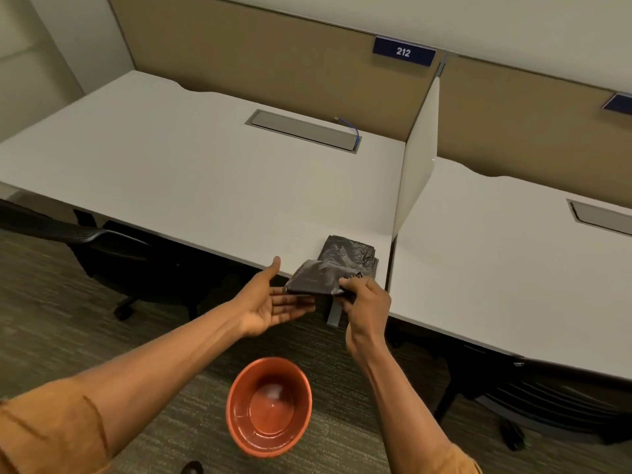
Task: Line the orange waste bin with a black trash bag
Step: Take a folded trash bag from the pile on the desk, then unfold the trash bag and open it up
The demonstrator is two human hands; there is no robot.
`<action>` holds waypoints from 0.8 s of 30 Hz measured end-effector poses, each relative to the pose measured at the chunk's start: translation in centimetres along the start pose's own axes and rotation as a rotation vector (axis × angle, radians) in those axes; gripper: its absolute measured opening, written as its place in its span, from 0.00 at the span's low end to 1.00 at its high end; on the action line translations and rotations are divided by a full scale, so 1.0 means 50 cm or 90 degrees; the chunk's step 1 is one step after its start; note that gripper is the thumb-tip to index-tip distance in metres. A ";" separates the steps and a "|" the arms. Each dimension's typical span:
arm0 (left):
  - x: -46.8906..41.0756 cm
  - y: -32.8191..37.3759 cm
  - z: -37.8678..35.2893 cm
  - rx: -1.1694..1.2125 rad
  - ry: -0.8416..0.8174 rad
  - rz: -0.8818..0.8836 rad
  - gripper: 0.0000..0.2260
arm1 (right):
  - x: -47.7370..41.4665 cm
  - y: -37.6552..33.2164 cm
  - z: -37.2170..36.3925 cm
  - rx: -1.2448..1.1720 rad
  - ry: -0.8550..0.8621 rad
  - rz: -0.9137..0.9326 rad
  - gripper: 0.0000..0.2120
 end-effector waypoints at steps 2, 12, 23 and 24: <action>0.046 -0.014 0.027 0.033 -0.061 0.023 0.48 | 0.069 -0.003 -0.023 -0.024 -0.056 -0.002 0.12; 0.299 0.007 0.118 -0.088 0.002 -0.098 0.20 | 0.340 0.043 -0.096 0.029 -0.279 -0.012 0.12; 0.464 -0.024 0.257 -0.247 0.127 -0.344 0.11 | 0.436 0.103 -0.168 0.080 -0.184 -0.093 0.30; 0.472 -0.033 0.266 -0.279 0.140 -0.353 0.13 | 0.437 0.105 -0.178 0.082 -0.184 -0.099 0.30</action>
Point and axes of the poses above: each hand's wrist, its own x-axis away from the middle knuckle, its own z-axis out of the back of the hand, y = z × x, the point moved 5 cm from there along -x, towards the middle knuckle, and after that the axes turned 7 degrees about -x, right-handed, at the moved point
